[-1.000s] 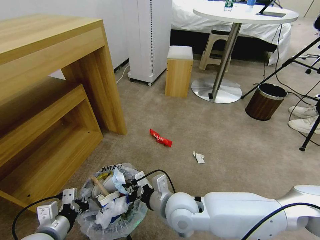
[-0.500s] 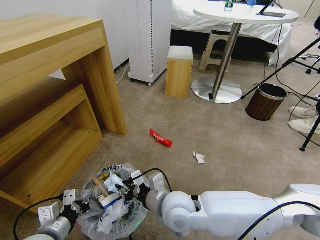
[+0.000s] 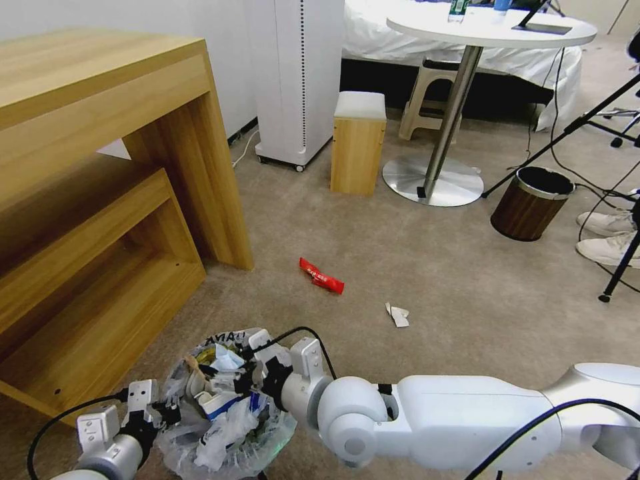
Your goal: Pick up the trash bin and place the garbage on the floor into it.
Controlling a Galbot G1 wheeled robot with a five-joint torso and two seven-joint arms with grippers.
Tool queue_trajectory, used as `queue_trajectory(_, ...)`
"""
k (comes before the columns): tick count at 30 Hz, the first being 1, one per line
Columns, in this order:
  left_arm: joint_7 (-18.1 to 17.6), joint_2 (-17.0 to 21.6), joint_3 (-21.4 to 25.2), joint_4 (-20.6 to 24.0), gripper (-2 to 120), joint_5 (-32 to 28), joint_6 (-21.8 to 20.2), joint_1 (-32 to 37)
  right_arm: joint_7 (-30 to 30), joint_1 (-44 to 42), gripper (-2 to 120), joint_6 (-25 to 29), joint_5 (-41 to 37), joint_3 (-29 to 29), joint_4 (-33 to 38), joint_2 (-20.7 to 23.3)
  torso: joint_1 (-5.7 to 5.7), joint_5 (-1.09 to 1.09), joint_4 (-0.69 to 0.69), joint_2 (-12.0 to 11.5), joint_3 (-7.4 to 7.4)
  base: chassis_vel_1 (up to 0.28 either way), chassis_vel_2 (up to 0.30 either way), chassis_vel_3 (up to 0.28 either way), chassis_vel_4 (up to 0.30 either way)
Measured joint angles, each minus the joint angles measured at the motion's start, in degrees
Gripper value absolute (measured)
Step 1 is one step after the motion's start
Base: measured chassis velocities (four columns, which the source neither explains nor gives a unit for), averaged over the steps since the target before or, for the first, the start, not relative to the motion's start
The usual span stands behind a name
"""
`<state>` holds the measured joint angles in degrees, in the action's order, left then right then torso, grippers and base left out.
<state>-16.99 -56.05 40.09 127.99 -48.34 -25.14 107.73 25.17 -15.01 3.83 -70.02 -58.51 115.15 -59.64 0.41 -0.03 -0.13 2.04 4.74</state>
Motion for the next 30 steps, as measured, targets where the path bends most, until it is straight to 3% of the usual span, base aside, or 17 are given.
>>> queue_trajectory(1,0.03,-0.05,0.08,0.00,0,0.00,0.03,-0.02,-3.20,-0.52,98,2.45,2.20,1.75,-0.78,0.71,0.00,0.00,-0.01,0.00,0.00,0.000,0.000,0.000,0.000)
queue_trajectory(2,0.14,-0.37,0.25,0.00,0,-0.13,0.14,-0.24,-7.95,-2.46,100,5.96,4.46,7.70,-1.15,3.07,0.00,0.01,-0.01,0.00,0.00,0.000,0.000,0.000,0.000)
queue_trajectory(3,0.14,-0.37,0.25,0.00,0,-0.13,0.14,-0.24,-7.95,-2.46,100,5.96,4.46,7.70,-1.15,3.07,0.00,0.01,-0.01,0.00,0.00,0.000,0.000,0.000,0.000)
queue_trajectory(6,0.16,-0.47,0.87,0.16,0,-0.99,0.37,-0.84,-11.27,-8.59,100,7.76,7.22,19.36,-1.15,7.59,0.01,0.01,-0.01,0.00,0.00,0.000,0.000,0.000,0.000)
queue_trajectory(7,0.16,-0.47,0.87,0.16,0,-0.99,0.37,-0.84,-11.27,-8.59,100,7.76,7.22,19.36,-1.15,7.59,0.01,0.01,-0.01,0.00,0.00,0.000,0.000,0.000,0.000)
queue_trajectory(9,0.16,-0.55,1.37,0.39,0,-1.72,0.59,-1.18,-11.46,-12.95,100,7.77,7.36,28.07,-0.06,10.34,0.01,0.04,-0.03,0.00,0.00,0.000,0.000,0.000,0.000)
queue_trajectory(10,0.16,-0.55,1.37,0.39,0,-1.72,0.59,-1.18,-11.46,-12.95,100,7.77,7.36,28.07,-0.06,10.34,0.01,0.04,-0.03,0.00,0.00,0.000,0.000,0.000,0.000)
queue_trajectory(13,0.18,-0.84,2.13,0.92,0,-2.58,0.85,-1.72,-8.17,-20.38,100,6.39,8.08,44.42,1.25,13.03,0.01,0.03,-0.02,0.00,0.00,0.000,0.000,0.000,0.000)
queue_trajectory(14,0.18,-0.84,2.13,0.92,0,-2.58,0.85,-1.72,-8.17,-20.38,100,6.39,8.08,44.42,1.25,13.03,0.01,0.03,-0.02,0.00,0.00,0.000,0.000,0.000,0.000)
queue_trajectory(17,0.19,-1.10,2.42,1.36,0,-2.96,0.90,-2.04,-4.95,-28.82,99,4.81,9.14,57.78,2.51,13.24,0.00,0.01,-0.01,0.00,0.00,0.000,0.000,0.000,0.000)
queue_trajectory(21,0.27,-1.47,2.56,1.56,0,-3.00,0.96,-2.19,-4.37,-34.26,100,4.30,10.75,63.92,2.59,13.21,0.01,0.02,-0.03,0.00,0.00,0.000,0.000,0.000,0.000)
queue_trajectory(22,0.53,-2.03,2.60,1.97,0,-3.00,1.02,-2.33,-5.00,-41.14,100,4.02,12.94,71.21,2.60,12.64,0.00,0.02,-0.03,0.00,0.00,0.000,0.000,0.000,0.000)
queue_trajectory(23,0.68,-2.26,2.58,2.10,0,-2.99,1.03,-2.33,-5.44,-43.77,100,4.01,13.68,74.03,2.61,12.23,0.00,0.02,-0.04,0.00,0.00,0.000,0.000,0.000,0.000)
queue_trajectory(27,0.98,-2.80,2.33,2.33,0,-2.65,1.03,-2.16,-6.03,-51.16,100,4.05,16.92,80.47,2.78,10.19,0.00,0.01,-0.02,0.00,0.00,0.000,0.000,0.000,0.000)
queue_trajectory(30,1.03,-3.00,2.35,2.58,0,-2.46,1.03,-1.99,-5.34,-53.87,100,3.88,18.86,82.00,2.70,9.11,0.00,0.01,-0.02,0.00,-0.01,0.000,0.000,0.000,0.000)
